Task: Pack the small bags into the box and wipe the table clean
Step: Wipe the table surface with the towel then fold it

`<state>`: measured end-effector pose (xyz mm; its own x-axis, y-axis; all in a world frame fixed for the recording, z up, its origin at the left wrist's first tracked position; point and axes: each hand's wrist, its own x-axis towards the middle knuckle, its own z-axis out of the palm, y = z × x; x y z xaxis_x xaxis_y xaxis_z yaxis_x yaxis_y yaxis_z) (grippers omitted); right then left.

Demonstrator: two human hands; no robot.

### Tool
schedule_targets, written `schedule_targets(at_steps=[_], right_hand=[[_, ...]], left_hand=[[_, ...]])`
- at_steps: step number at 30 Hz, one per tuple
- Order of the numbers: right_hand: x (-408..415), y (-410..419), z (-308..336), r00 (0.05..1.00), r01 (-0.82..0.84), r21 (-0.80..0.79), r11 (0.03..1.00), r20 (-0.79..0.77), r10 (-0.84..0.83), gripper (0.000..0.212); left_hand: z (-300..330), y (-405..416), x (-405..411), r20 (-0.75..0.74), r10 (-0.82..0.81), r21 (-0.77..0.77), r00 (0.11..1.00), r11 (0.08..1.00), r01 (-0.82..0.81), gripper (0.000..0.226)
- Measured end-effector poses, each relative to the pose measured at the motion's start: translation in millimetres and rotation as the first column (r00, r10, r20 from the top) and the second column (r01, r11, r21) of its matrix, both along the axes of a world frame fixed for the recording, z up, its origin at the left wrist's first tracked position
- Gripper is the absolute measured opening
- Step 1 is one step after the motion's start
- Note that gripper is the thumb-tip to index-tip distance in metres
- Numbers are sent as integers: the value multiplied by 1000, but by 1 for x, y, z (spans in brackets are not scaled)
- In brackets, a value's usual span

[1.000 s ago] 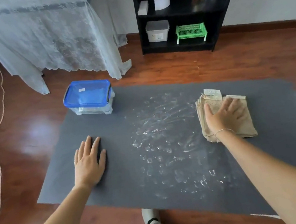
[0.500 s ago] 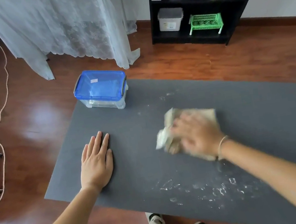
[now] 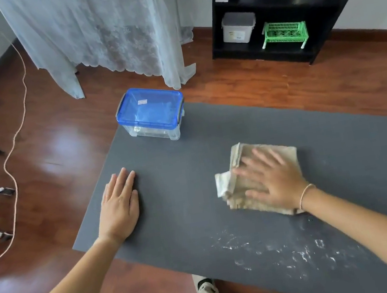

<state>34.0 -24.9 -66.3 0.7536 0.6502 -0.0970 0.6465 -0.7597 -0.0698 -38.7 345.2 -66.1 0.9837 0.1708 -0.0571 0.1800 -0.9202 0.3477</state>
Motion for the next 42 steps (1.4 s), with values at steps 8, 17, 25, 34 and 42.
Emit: schedule_targets(at_steps=[8,17,25,34,42], right_hand=[[7,99,-5,965,258,9,966,-53,-258,59],[34,-8,4,778,628,81,774,-46,-627,49],[-89,159,-6,990,-138,38,990,-25,139,50],[-8,104,6,397,917,34,397,-175,-901,53],[-106,154,-5,966,257,-3,967,-7,-257,56]], left_hand=[[-9,22,-4,-86,21,168,996,986,-6,64],[-14,25,-2,-59,18,180,998,984,-7,60],[-15,24,-3,-82,1,150,997,989,11,58],[-1,75,6,-100,-311,202,945,924,325,64],[-8,84,19,-107,-407,148,907,896,419,59]])
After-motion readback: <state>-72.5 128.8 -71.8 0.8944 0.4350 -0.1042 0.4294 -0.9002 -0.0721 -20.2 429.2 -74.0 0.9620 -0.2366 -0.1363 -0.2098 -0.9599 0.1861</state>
